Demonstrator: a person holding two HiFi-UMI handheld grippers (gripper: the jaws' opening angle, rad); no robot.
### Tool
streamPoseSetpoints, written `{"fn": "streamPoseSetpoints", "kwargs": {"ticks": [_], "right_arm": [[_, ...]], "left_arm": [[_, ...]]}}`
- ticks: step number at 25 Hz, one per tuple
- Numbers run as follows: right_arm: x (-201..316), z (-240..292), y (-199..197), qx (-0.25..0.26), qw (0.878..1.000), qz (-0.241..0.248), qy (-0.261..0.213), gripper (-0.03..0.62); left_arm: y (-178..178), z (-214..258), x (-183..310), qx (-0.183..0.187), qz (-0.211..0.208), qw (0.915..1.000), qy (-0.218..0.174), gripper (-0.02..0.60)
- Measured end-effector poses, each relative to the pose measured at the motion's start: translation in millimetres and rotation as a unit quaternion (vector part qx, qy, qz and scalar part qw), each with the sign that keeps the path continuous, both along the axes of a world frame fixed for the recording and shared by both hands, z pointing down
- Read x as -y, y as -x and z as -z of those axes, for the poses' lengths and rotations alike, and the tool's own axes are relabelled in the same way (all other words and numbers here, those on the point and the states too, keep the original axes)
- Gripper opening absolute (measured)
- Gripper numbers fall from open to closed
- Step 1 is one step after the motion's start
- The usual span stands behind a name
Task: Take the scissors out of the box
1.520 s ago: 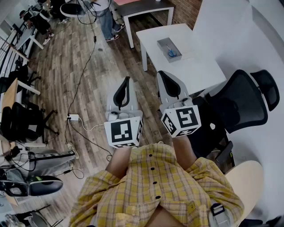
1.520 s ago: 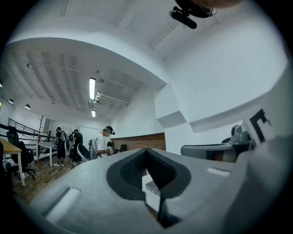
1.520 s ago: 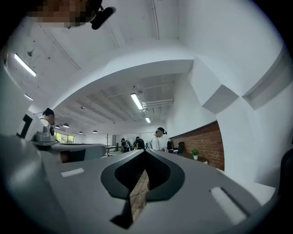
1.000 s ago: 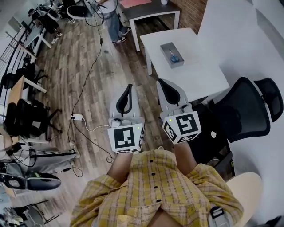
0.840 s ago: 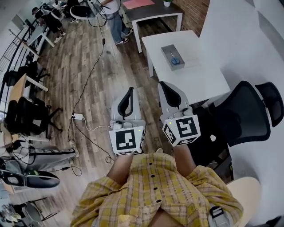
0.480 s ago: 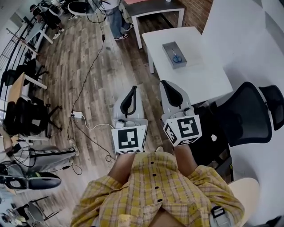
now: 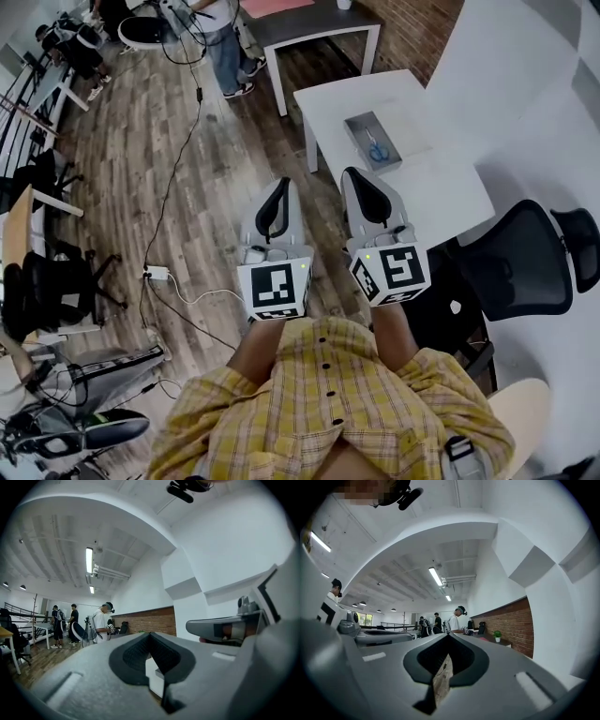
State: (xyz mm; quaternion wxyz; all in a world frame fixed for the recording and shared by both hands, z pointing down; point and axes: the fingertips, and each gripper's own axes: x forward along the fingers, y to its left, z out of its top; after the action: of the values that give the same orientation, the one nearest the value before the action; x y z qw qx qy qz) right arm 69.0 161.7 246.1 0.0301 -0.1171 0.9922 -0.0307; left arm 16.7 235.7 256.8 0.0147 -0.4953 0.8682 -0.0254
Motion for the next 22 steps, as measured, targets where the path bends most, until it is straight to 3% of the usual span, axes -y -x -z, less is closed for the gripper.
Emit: {"fn": "streamPoseSetpoints", "kwargs": {"ticks": [5,10,22], "right_arm": [[25.7,1.6,59.8,0.004,0.999,-0.046,0.003,0.005],[50.4,-4.2,93.9,-0.005,0.995,-0.104,0.004,0.005],[116.1,-25.5,115.9,-0.040,0.979,-0.201,0.015,0.005]], "left_arm": [[64.7,3.2,26.4,0.004,-0.039,0.9992,0.003,0.005],[104.8,-2.3,58.7,0.000,-0.098,0.9951,0.010,0.005],[137.9,-25.5,137.7,-0.035,-0.194,0.9803,0.016,0.005]]}}
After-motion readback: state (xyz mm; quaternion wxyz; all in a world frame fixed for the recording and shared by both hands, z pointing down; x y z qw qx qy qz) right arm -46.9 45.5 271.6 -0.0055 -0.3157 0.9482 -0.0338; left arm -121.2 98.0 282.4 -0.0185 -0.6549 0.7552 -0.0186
